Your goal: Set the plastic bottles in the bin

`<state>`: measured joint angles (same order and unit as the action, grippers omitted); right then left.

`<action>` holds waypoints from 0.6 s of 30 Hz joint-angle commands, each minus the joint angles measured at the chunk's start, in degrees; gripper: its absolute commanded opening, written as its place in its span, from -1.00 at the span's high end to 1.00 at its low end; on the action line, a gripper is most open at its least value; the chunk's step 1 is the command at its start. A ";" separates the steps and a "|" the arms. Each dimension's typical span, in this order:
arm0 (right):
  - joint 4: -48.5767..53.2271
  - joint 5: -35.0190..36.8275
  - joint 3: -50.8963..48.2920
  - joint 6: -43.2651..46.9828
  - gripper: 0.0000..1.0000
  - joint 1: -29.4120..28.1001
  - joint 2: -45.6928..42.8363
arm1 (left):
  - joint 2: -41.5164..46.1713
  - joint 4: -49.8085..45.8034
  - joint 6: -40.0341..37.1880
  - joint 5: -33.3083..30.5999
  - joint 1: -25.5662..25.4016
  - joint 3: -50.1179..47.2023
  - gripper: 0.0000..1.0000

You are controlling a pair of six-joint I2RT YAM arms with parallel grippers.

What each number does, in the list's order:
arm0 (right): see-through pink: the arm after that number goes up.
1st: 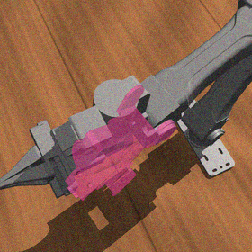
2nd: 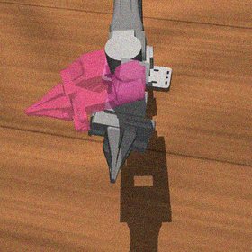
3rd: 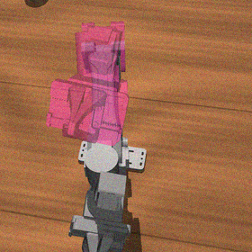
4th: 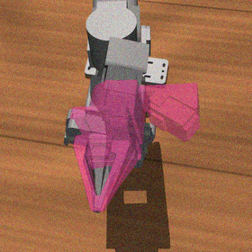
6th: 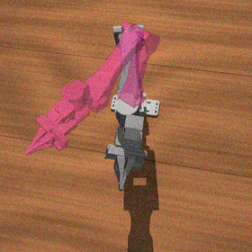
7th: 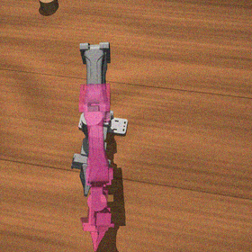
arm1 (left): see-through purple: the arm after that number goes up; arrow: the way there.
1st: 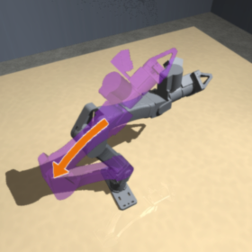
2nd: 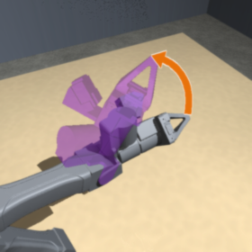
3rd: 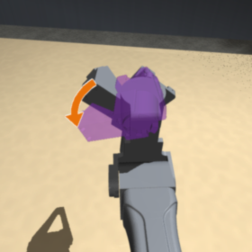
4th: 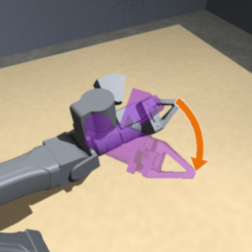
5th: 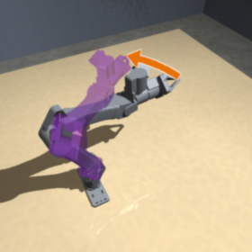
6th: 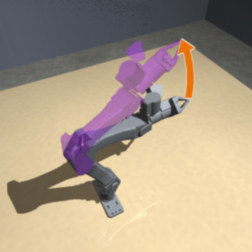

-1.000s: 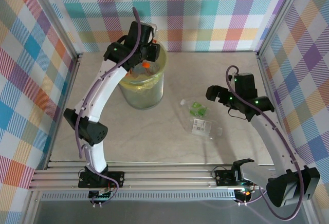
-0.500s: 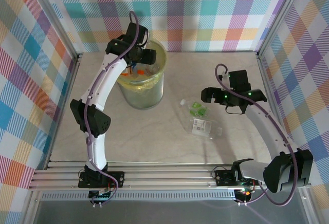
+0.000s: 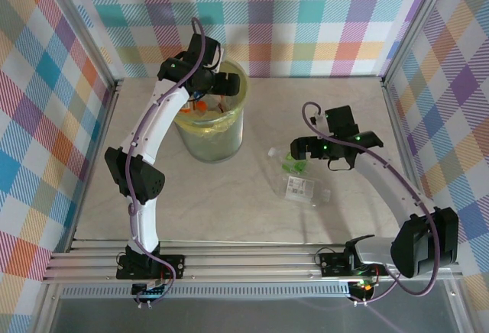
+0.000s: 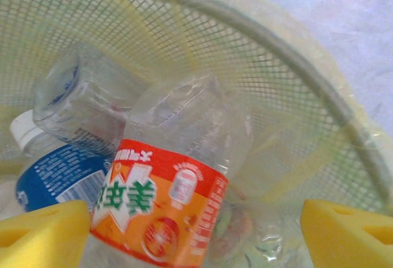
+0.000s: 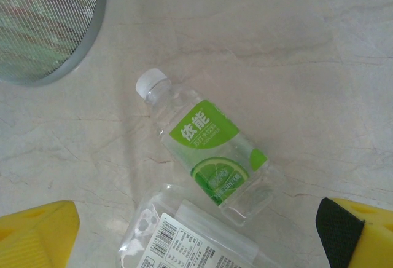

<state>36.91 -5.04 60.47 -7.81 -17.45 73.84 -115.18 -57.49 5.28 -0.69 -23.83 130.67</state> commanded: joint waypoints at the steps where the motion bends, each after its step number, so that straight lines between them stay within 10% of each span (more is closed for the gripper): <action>1: 0.10 1.78 0.68 1.13 -0.99 -0.93 0.92 | -0.43 2.84 2.34 2.38 0.54 1.76 -0.79; 18: 2.86 10.12 2.01 10.15 -0.99 -8.30 7.96 | 8.64 4.58 1.69 -7.84 0.89 -0.15 -1.00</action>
<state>37.82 2.70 60.55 -1.10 -25.10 80.16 -112.86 -53.93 7.49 -6.81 -23.79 131.46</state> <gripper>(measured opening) 0.996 0.999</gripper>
